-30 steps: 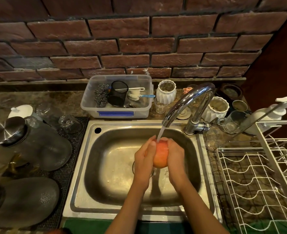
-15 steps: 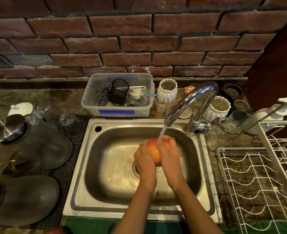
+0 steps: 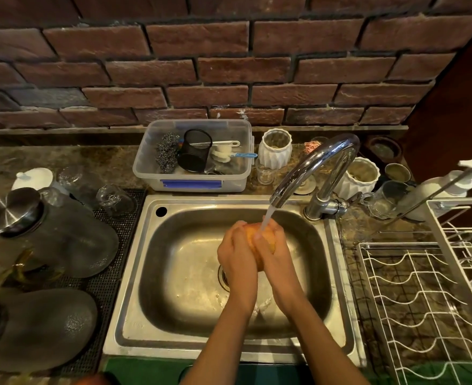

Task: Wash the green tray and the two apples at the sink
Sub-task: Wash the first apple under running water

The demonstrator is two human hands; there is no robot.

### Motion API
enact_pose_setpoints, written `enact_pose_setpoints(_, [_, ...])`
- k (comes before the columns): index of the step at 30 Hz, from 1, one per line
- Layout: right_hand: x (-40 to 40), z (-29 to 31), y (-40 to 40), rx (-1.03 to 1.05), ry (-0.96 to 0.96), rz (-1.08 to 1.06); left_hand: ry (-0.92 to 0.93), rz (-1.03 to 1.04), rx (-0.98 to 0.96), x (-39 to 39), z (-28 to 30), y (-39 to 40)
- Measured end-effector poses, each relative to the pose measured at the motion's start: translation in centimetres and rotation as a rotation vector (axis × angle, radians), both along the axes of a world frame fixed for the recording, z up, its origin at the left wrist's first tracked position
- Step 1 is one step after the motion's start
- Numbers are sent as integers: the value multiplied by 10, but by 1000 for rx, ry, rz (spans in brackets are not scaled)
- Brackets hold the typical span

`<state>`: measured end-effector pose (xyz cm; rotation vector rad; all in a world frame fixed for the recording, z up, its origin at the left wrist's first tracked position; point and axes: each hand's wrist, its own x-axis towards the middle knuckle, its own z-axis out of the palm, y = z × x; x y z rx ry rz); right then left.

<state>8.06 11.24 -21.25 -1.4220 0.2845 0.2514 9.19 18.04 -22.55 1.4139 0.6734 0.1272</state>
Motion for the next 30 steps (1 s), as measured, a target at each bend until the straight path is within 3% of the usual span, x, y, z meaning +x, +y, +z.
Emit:
enact_pose_setpoints(5, [6, 0, 0, -55, 33, -101, 80, -192, 2, -1, 0, 3])
enact_pose_setpoints(9, [12, 2, -4, -52, 210, -110, -56, -387, 84, -10, 1, 11])
enact_pose_setpoints(11, [11, 5, -3, -11, 262, -90, -79, -360, 158, -11, 0, 13])
enact_pose_setpoints(19, [-3, -10, -10, -94, -26, 122, 107, -40, -144, 10, 7, 12])
enact_pose_setpoints(23, [-8, -11, -6, -179, -104, 18, 153, -170, -189, 8, 10, 13])
enact_pose_setpoints(28, [-2, -9, -5, -118, 138, -248, -44, -414, 73, -4, 9, 10])
enact_pose_setpoints(30, [3, -8, -11, -113, 193, -250, -103, -447, 200, -7, 9, 5])
